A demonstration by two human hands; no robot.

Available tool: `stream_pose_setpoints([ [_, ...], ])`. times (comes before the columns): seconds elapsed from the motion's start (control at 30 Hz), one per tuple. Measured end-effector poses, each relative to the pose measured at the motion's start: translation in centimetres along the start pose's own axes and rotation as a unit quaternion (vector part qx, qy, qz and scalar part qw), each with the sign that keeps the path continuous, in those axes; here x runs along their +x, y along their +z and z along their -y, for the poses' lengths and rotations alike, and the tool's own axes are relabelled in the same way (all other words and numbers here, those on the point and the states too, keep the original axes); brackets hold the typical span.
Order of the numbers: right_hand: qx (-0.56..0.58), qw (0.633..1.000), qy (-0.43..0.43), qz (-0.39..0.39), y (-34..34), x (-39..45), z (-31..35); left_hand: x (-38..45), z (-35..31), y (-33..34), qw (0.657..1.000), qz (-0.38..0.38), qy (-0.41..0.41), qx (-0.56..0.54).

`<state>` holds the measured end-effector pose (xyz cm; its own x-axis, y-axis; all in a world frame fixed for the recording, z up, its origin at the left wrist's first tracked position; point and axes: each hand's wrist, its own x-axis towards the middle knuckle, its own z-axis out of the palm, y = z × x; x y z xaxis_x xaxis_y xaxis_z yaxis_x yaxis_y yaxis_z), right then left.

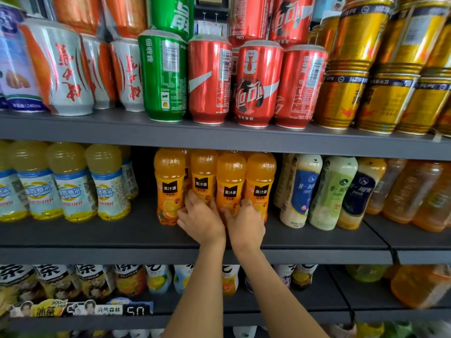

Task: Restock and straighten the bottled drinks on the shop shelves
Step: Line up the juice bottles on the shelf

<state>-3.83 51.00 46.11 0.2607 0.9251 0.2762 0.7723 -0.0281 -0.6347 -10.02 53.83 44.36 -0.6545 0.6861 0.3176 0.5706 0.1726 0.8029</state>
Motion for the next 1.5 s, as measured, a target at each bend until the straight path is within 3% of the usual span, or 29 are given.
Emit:
stream_pose_setpoints([
  [0.43,0.001,1.000,0.015,-0.004,0.2,-0.6,0.6,-0.3,1.7,-3.0,0.998,0.030,0.055,0.022],
  [1.23,-0.041,0.999,0.029,0.010,0.8,-0.7,0.1,-0.6,2.4,-3.9,0.997,0.040,0.057,-0.035],
  [1.3,-0.031,0.999,0.011,-0.017,-0.2,-0.4,-0.2,-0.8,3.4,-4.7,0.994,0.027,0.078,-0.072],
  [1.43,0.060,0.983,0.004,-0.174,-2.6,0.6,-1.4,0.1,5.3,-6.3,0.991,-0.029,0.067,-0.109],
  [1.5,0.046,0.987,0.055,-0.142,-2.7,0.9,-2.3,1.1,5.5,-6.4,0.995,0.009,0.020,-0.093],
])
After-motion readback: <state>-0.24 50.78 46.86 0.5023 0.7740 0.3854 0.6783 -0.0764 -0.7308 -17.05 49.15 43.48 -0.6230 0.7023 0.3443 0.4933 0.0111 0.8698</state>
